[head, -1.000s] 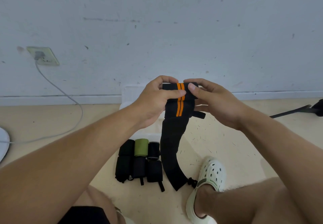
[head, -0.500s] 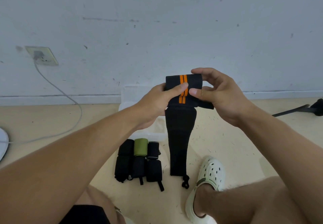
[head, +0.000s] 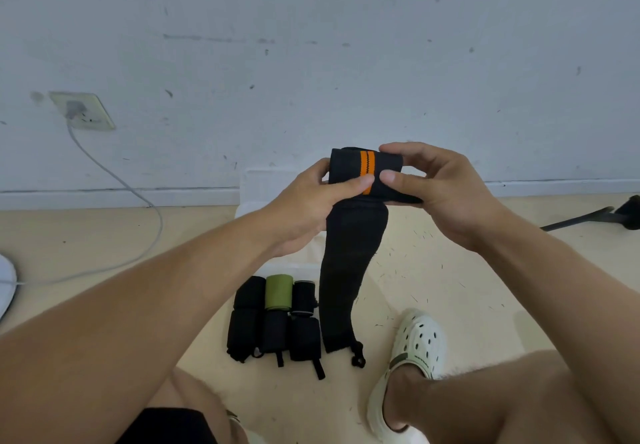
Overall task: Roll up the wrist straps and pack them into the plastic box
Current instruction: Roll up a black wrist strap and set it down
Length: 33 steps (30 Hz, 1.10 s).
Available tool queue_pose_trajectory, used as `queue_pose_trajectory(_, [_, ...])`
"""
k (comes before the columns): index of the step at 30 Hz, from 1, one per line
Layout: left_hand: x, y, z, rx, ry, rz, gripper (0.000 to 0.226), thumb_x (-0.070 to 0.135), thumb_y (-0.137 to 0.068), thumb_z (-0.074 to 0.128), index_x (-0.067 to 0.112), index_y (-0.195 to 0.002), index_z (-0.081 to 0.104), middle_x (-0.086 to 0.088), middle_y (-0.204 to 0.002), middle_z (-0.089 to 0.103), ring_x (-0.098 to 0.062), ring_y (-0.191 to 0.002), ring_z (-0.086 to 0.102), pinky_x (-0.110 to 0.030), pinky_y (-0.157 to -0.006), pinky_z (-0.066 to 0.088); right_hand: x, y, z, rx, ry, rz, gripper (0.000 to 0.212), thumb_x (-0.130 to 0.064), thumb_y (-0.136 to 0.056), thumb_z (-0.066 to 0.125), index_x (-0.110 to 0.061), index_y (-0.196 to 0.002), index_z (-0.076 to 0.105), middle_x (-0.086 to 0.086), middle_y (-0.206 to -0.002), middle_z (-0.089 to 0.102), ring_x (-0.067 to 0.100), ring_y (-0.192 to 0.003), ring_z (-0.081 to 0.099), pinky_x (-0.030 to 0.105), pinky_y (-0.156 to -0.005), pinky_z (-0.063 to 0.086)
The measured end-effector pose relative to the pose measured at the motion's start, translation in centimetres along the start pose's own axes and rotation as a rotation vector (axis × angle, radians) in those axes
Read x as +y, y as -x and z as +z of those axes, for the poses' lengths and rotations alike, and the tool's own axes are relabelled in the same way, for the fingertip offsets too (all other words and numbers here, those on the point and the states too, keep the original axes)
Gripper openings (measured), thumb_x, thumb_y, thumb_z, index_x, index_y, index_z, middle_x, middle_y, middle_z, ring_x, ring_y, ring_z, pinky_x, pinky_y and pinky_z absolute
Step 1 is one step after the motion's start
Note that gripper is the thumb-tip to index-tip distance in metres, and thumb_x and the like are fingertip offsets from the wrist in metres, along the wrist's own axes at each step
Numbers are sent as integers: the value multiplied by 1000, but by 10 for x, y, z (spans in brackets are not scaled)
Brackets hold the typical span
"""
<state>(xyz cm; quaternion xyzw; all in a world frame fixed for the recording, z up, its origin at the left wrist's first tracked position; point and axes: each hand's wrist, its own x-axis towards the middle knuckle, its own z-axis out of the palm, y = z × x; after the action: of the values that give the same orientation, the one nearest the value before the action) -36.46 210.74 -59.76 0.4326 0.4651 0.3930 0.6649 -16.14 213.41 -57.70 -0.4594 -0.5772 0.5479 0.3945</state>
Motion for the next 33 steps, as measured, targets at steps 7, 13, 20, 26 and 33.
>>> queue_pose_trajectory(7, [5, 2, 1, -7, 18, -121, 47, 59, -99, 55, 26, -126, 73, -5, -118, 78, -24, -115, 73, -51, -108, 52, -2, 4, 10, -5, 135, -159, 30, 6, -80, 82, -13, -103, 77, -2, -103, 79, 13, -103, 74, 28, -91, 60])
queue_pose_trajectory(13, [6, 1, -2, 39, 101, -26, 30, 24, -99, 68, 9, -125, 68, -9, -113, 76, -29, -111, 73, -49, -108, 53, -3, 2, 5, -69, 106, -1, 50, -24, -78, 84, -27, -126, 70, -4, -126, 72, 12, -114, 70, 30, -96, 58])
queue_pose_trajectory(20, [1, 1, -5, 80, 22, 52, 50, -3, -84, 80, 15, -125, 58, -9, -117, 59, -22, -103, 64, -33, -98, 57, 5, 0, 2, -204, 22, 184, 52, -21, -83, 79, -21, -133, 66, 4, -123, 72, 21, -109, 74, 33, -86, 62])
queue_pose_trajectory(26, [1, 0, -1, 91, -6, 90, 49, -7, -86, 77, 16, -125, 59, -13, -119, 58, -23, -101, 65, -37, -100, 58, 5, -2, 0, -151, 40, 150, 46, -4, -83, 80, -14, -128, 69, 4, -122, 74, 18, -107, 74, 27, -80, 62])
queue_pose_trajectory(33, [4, 0, -2, -74, 113, -49, 73, 38, -79, 87, 18, -142, 57, -7, -134, 70, -25, -119, 71, -49, -104, 56, 0, -1, -6, -94, 53, 27, 46, 2, -84, 78, -15, -126, 71, 2, -120, 74, 30, -101, 73, 40, -96, 60])
